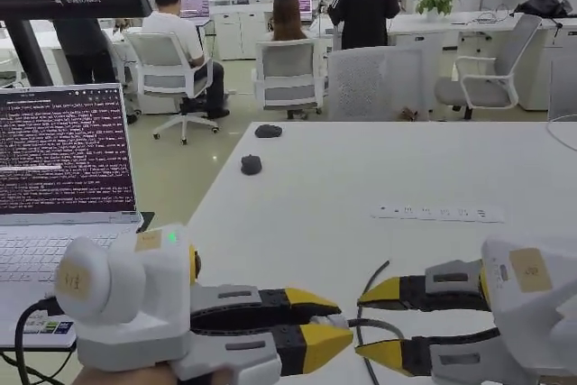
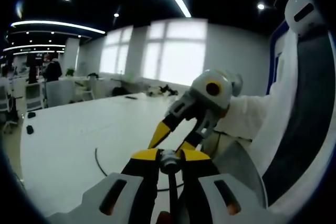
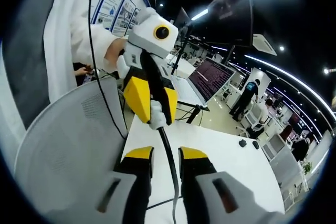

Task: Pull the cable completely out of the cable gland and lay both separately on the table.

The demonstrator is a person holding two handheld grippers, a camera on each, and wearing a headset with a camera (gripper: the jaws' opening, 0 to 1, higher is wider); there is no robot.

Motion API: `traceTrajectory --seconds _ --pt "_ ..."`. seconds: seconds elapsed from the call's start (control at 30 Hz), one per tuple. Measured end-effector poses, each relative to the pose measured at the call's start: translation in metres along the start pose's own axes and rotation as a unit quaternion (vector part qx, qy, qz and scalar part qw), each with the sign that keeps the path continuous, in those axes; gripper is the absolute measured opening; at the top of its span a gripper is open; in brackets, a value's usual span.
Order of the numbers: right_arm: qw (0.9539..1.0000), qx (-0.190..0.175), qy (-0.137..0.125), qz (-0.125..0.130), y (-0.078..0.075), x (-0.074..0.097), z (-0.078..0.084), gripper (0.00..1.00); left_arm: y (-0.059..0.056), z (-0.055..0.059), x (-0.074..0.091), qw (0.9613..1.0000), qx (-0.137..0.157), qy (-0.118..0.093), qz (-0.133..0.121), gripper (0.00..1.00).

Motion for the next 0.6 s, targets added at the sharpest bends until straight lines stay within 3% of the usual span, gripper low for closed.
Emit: traceTrajectory --seconds 0.2,0.6 --pt "1.0000 0.004 0.005 -0.003 -0.0013 -0.0033 0.0035 0.05 0.0003 0.0005 -0.0010 1.0000 0.003 0.000 0.000 0.17" --pt "1.0000 0.001 0.003 -0.007 -0.0009 -0.0044 0.0084 0.04 0.0050 0.0021 0.0003 0.9999 0.014 -0.005 -0.004 0.17"
Point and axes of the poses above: the centre of the closed fingertips' face, and the gripper's own axes: x roughly backward along the fingers, y roughly to its left, z roughly out of its underside, the point moved 2 cm from there along x, roughly backward along the fingers, and after that the axes turned 3 degrees about y, right-handed, at the moved point
